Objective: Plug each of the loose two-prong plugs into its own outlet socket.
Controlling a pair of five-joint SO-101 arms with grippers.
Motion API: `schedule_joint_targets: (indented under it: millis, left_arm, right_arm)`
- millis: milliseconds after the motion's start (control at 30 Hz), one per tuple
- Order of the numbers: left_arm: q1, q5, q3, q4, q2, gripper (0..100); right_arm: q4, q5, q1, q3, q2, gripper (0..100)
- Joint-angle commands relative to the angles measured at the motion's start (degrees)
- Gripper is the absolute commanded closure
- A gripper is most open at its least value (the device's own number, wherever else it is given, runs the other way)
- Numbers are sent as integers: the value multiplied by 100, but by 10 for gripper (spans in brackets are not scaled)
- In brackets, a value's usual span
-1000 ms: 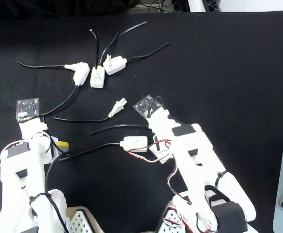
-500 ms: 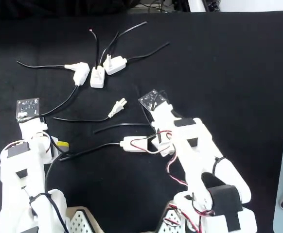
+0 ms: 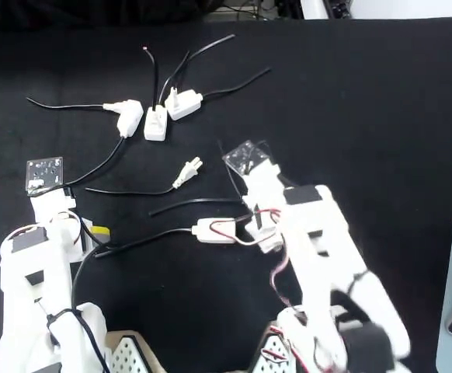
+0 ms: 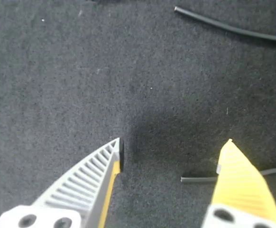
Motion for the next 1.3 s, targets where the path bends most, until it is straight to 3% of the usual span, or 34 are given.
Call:
schedule_joint_targets:
  millis: [0,100,433,633,767,1000,1267]
  left_arm:
    - [127,35,-145,-62,-105,676]
    - [374,105,-259,-44,-105,676]
    - [1121,1503,-1332,-9,-105,676]
    - [1560,2233,-2325,914,-105,676]
    - [1868,2330,-2730,1345,-105,674]
    - [2299,2338,-2668,1424,-448,675]
    - [3196,2453,-1569,1371,-2734,671]
  right_arm:
    - [466,-422,-237,-259,-1147,987]
    - [571,-782,-527,-251,-2000,987]
    - [501,-1802,-1732,-251,-3679,987]
    - [-62,-2048,-2374,13,-3960,987]
    - [-703,-2048,-2699,462,-4031,987]
    - [-1424,-2048,-3174,1095,-4215,987]
    - [-1714,-2048,-3209,1358,-4215,987]
